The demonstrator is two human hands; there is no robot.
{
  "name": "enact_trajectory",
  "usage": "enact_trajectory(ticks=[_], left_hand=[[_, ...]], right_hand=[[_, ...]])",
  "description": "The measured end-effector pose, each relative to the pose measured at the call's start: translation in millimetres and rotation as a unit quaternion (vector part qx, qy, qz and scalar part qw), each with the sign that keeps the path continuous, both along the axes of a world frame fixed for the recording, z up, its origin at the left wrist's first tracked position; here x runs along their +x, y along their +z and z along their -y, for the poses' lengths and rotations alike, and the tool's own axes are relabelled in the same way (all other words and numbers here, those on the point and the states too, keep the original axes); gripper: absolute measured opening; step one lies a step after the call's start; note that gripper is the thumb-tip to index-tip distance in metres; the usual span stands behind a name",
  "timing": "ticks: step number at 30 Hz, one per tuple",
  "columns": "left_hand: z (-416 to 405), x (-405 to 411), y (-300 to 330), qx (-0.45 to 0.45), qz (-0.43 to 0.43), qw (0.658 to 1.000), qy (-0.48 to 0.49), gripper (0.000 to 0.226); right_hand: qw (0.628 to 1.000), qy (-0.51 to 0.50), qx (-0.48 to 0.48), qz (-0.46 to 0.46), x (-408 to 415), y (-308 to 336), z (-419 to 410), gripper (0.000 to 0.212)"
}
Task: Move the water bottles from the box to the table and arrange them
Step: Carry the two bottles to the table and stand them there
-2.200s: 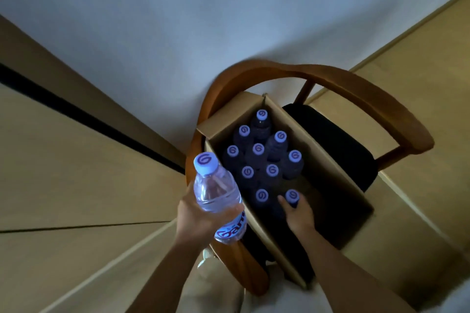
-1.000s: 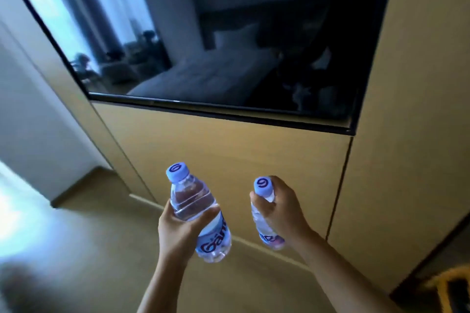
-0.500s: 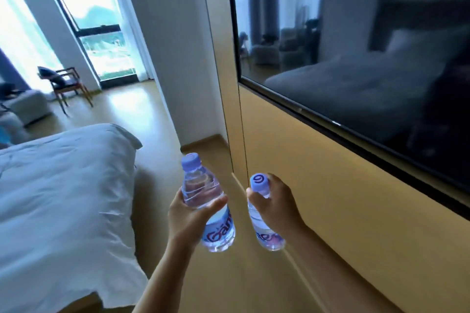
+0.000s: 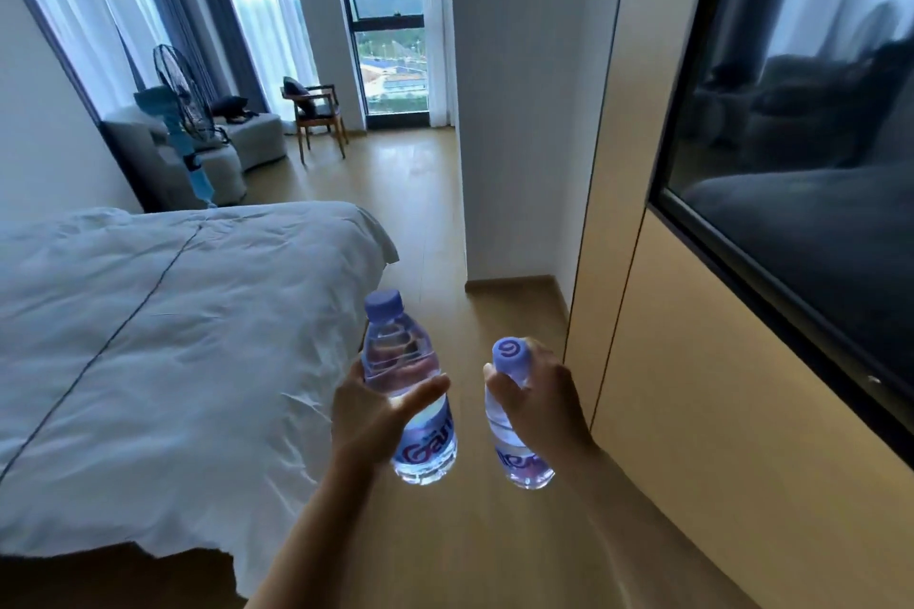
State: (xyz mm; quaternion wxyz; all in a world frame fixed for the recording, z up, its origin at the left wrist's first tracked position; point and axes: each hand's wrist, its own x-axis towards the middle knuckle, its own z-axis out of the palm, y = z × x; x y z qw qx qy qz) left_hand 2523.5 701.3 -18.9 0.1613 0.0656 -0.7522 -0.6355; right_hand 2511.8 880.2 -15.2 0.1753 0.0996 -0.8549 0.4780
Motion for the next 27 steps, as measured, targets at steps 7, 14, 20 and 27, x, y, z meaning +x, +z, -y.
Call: enact_trajectory(ticks=[7, 14, 20, 27], left_hand=[[42.4, -159.4, 5.8, -0.010, -0.005, 1.000, -0.004, 0.069], [79.7, -314.1, 20.4, -0.041, -0.032, 0.998, -0.037, 0.047], [90.9, -437.4, 7.2, -0.058, -0.032, 0.997, -0.040, 0.046], [87.1, -607.3, 2.4, -0.081, -0.033, 0.996, -0.032, 0.049]], right_hand=[[1.000, 0.016, 0.001, -0.007, -156.6, 2.0, 45.5, 0.009], [1.000, -0.011, -0.002, -0.020, -304.8, 9.8, 77.6, 0.010], [1.000, -0.014, 0.000, -0.005, -429.3, 1.3, 88.7, 0.009], [1.000, 0.014, -0.001, 0.014, -607.1, -6.3, 88.6, 0.014]])
